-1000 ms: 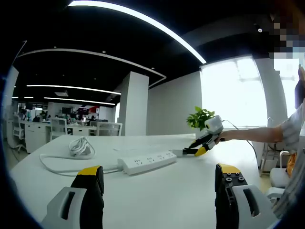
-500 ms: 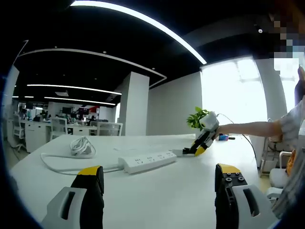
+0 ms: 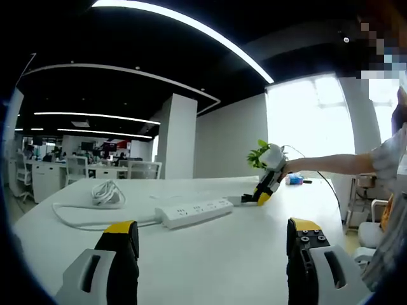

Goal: Straighten the power strip on the desk, plug the charger into it

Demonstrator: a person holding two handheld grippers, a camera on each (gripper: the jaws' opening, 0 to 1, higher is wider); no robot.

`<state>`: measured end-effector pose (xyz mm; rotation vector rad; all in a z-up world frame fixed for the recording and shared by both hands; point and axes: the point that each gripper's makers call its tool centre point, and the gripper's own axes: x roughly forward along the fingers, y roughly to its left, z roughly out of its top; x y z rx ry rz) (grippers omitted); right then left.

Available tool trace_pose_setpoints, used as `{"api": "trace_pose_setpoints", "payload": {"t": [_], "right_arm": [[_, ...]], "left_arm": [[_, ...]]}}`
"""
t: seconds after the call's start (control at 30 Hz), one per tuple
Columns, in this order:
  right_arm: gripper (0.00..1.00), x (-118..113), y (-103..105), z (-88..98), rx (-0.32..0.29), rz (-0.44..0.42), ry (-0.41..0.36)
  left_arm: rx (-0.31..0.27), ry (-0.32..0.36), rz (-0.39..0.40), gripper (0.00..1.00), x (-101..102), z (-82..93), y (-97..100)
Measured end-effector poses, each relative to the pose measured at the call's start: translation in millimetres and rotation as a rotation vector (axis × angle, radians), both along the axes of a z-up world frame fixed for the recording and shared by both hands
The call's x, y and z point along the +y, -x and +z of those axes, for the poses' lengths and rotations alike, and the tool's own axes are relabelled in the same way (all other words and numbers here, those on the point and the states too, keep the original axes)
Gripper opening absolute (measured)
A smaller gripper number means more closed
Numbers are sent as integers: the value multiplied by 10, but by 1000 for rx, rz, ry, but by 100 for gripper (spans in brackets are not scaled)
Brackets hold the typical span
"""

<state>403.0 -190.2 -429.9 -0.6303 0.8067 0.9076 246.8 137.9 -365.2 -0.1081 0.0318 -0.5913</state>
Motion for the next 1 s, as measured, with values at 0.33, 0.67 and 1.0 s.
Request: {"api": "trace_pose_setpoints", "payload": {"t": [0.33,0.67,1.0], "right_arm": [[13,-2,2,-24,20,29,59],[10,19,24,-28,40,59,98],[8,66,52,-12,56,31,95]], "left_arm": [[7,6,-3,99,-14,-13,-11],[6,7,-6,98,-25,-25,-13],[-2,9,-9,98,-32,0,8]]}}
